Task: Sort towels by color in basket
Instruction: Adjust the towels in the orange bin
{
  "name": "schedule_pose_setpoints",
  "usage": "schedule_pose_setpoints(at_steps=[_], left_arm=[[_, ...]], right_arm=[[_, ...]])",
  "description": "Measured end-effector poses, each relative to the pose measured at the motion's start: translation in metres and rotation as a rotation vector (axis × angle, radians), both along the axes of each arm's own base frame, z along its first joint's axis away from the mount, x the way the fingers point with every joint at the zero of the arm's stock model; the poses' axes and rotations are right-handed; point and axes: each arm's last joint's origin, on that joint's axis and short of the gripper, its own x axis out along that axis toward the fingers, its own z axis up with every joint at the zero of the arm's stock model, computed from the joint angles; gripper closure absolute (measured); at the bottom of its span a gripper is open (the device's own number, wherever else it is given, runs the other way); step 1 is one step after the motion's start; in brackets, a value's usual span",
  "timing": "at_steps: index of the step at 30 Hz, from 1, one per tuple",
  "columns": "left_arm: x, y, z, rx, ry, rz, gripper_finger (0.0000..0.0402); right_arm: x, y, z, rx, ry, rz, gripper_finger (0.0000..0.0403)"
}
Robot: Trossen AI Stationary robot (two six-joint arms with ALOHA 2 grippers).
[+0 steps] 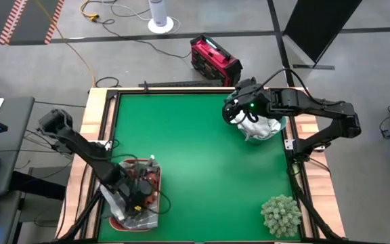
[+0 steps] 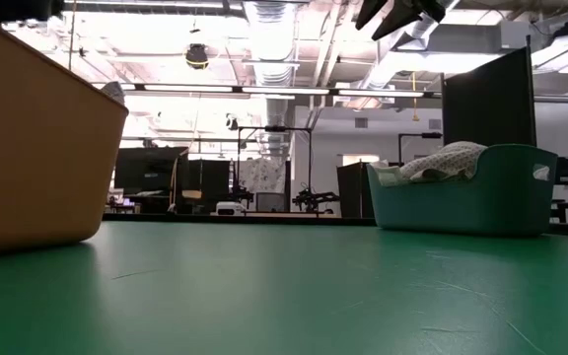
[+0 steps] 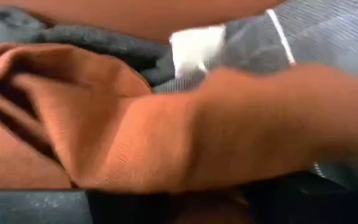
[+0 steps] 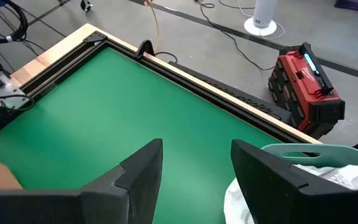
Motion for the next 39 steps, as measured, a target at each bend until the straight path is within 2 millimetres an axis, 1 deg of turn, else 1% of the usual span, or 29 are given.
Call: schedule_pose_setpoints(at_steps=[2,3,5,6,9,12,16,17,21,22,24,26,28,31,35,37,39], left_arm=[[0.001,0.0,-0.02,0.021,0.04,-0.004,0.0212],[0.002,0.0,-0.025,0.022,0.055,-0.003,0.0212],[0.002,0.001,-0.027,0.021,0.06,0.005,0.0212],[0.001,0.001,-0.024,0.019,0.06,0.009,0.0212],[-0.002,0.003,-0.003,-0.002,0.043,0.029,0.0212],[-0.01,0.01,0.023,-0.021,0.044,0.056,0.0212],[-0.022,0.016,0.063,-0.153,-0.023,0.097,0.0212],[-0.027,0.019,0.07,-0.173,-0.027,0.106,0.0212],[-0.047,0.027,0.088,-0.269,-0.016,0.106,0.0212],[-0.053,0.028,0.09,-0.289,0.014,0.098,0.0212],[-0.065,0.031,0.09,-0.314,0.145,0.098,0.0212],[-0.077,0.036,0.084,-0.289,0.323,0.132,0.0212],[-0.083,0.038,0.08,-0.261,0.439,0.153,0.0212],[-0.087,0.039,0.08,-0.272,0.502,0.161,0.0212],[-0.09,0.036,0.083,-0.358,0.623,0.134,0.0212],[-0.092,0.035,0.092,-0.417,0.673,0.104,0.0212],[-0.093,0.034,0.106,-0.458,0.679,0.098,0.0212]], right_arm=[[0.0,-0.002,0.0,0.002,0.0,-0.005,0.0168],[0.0,-0.003,0.0,0.006,0.0,-0.005,0.0168],[-0.001,-0.005,0.0,0.02,0.0,0.005,0.0168],[-0.001,-0.005,0.0,0.024,-0.002,0.008,0.0168],[0.0,-0.004,0.0,0.028,0.0,0.019,0.0168],[0.0,-0.003,0.0,0.025,0.004,0.027,0.0168],[0.0,-0.004,0.0,0.011,0.019,0.037,0.0168],[0.0,-0.005,0.0,0.01,0.019,0.034,0.0168],[-0.001,-0.008,0.0,0.002,0.026,0.032,0.0168],[-0.001,-0.009,0.0,0.001,0.027,0.029,0.0168],[-0.001,-0.011,0.0,0.004,0.025,0.026,0.0168],[-0.001,-0.01,0.0,0.021,0.026,0.058,0.0168],[0.0,-0.01,-0.001,0.022,0.036,0.079,0.0168],[0.006,-0.007,-0.003,0.026,0.042,0.139,0.0168],[0.019,0.002,-0.006,0.01,0.04,0.256,0.0168],[0.025,0.006,-0.009,0.01,0.051,0.28,0.0168],[0.028,0.006,-0.015,0.02,0.089,0.282,0.0168]])
